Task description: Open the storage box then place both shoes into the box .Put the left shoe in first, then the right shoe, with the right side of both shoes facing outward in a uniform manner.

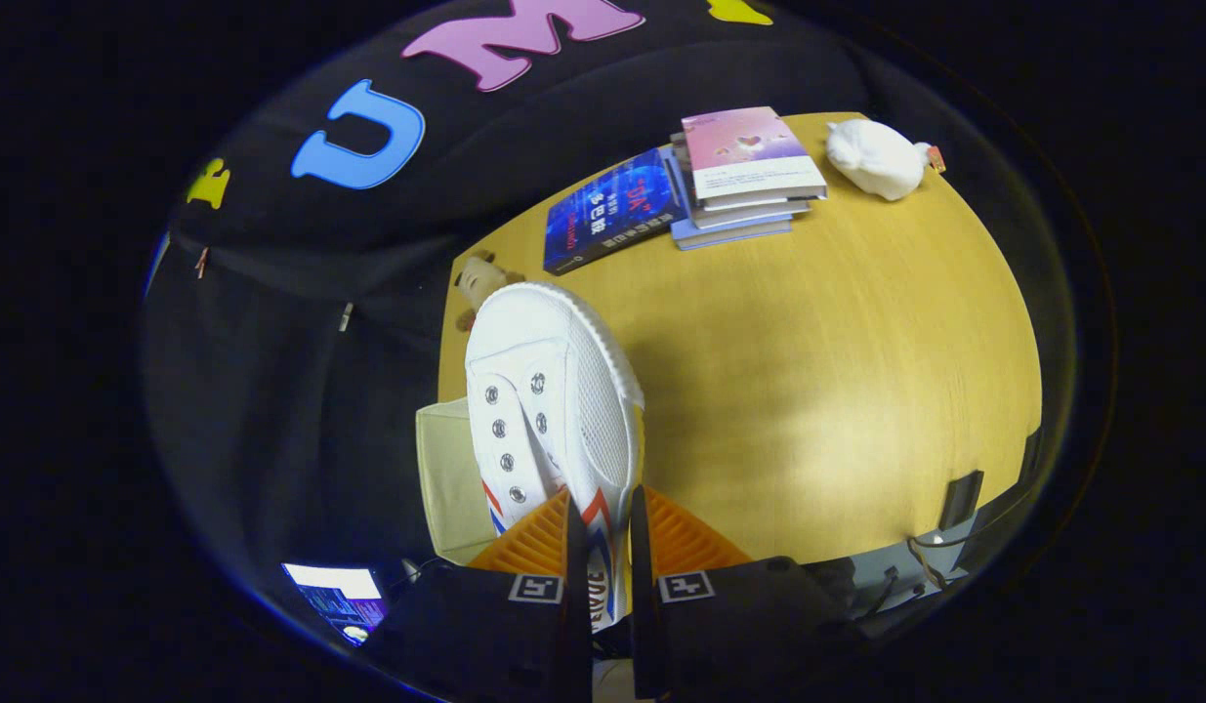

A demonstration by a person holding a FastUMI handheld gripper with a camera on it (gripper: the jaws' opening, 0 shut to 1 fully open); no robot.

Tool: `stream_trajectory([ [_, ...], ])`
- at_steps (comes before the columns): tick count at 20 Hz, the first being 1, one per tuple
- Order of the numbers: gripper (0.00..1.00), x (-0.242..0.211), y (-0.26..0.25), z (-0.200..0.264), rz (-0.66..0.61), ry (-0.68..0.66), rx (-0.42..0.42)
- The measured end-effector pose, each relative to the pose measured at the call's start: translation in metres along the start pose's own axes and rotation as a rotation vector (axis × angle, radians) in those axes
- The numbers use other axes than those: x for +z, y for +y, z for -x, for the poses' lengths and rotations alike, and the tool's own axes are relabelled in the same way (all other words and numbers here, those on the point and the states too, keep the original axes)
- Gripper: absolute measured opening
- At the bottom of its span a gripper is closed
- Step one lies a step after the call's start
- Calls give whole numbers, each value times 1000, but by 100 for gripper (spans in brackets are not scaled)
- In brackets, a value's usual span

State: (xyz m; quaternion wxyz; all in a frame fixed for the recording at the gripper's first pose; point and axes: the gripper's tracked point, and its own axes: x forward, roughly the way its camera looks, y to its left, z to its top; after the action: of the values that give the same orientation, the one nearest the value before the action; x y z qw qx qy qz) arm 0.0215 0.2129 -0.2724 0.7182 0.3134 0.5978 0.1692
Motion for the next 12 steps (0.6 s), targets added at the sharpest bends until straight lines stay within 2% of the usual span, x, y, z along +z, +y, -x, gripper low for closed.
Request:
stream_trajectory([
  [8,20,-59,124,-42,63,141,82],
  [12,21,-75,153,-86,96,180,46],
])
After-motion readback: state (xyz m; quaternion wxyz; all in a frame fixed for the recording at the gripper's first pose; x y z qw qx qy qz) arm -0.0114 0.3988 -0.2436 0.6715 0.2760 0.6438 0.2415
